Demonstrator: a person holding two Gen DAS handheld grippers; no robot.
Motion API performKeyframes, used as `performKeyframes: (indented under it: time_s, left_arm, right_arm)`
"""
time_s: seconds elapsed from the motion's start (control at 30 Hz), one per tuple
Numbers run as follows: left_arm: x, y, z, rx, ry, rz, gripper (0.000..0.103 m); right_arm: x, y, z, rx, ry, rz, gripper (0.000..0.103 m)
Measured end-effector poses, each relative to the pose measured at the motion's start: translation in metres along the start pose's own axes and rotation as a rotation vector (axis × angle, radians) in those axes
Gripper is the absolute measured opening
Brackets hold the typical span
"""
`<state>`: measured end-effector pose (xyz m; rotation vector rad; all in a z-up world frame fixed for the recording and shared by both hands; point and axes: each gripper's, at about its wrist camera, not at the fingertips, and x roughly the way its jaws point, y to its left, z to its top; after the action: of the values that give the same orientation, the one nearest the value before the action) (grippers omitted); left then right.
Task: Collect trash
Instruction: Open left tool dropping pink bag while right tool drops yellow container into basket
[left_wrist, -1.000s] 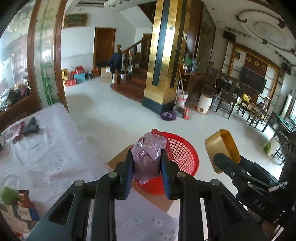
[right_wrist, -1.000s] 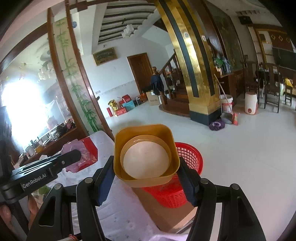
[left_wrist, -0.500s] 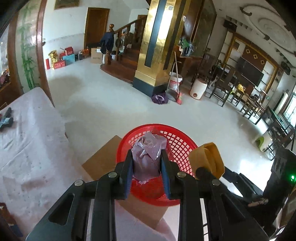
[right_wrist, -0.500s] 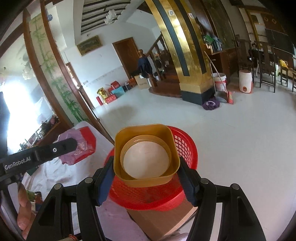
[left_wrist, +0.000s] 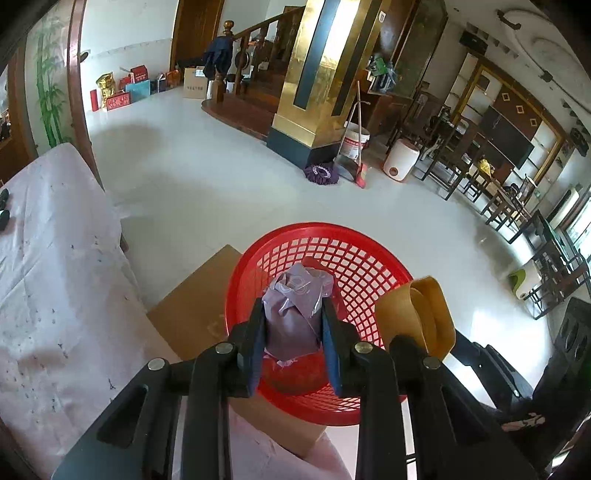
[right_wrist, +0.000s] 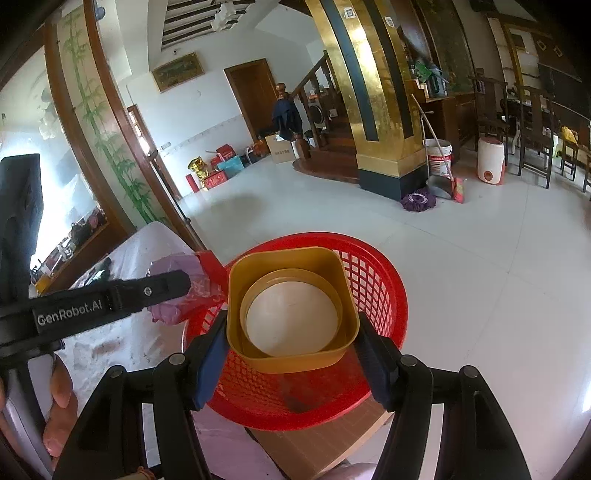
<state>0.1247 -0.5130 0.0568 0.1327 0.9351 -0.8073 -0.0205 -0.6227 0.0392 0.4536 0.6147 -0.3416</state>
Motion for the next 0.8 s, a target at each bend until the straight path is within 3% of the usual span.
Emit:
performKeyframes:
  time_s: [0.33,0.5,0.57,0.73,0.8]
  left_arm:
    - [0.005,-0.002,-0.003,0.007,0.004,-0.002,0.031]
    - [-0.002,-0.005,-0.007,0.014,-0.024,0.017,0.049]
    - [-0.008,-0.004,-0.008,0.014,-0.039,0.032,0.057]
    - [-0.047,0.0,-0.015,0.006,-0.109,0.053,0.06]
    - [-0.071,0.004,-0.024,-0.004,-0.142,0.073,0.073]
  right_arm:
    - [0.009,-0.006,0.0,0.006,0.014,-0.014,0.07]
    - [0.007,-0.01,-0.001,0.036,0.019,-0.022,0.072]
    - [0.0,-0.011,-0.001,0.039,0.003,-0.02,0.08]
    - [-0.025,-0.002,-0.003,0.03,-0.025,-0.012,0.082]
    - [-0.043,0.008,-0.006,0.015,-0.043,-0.005,0.082]
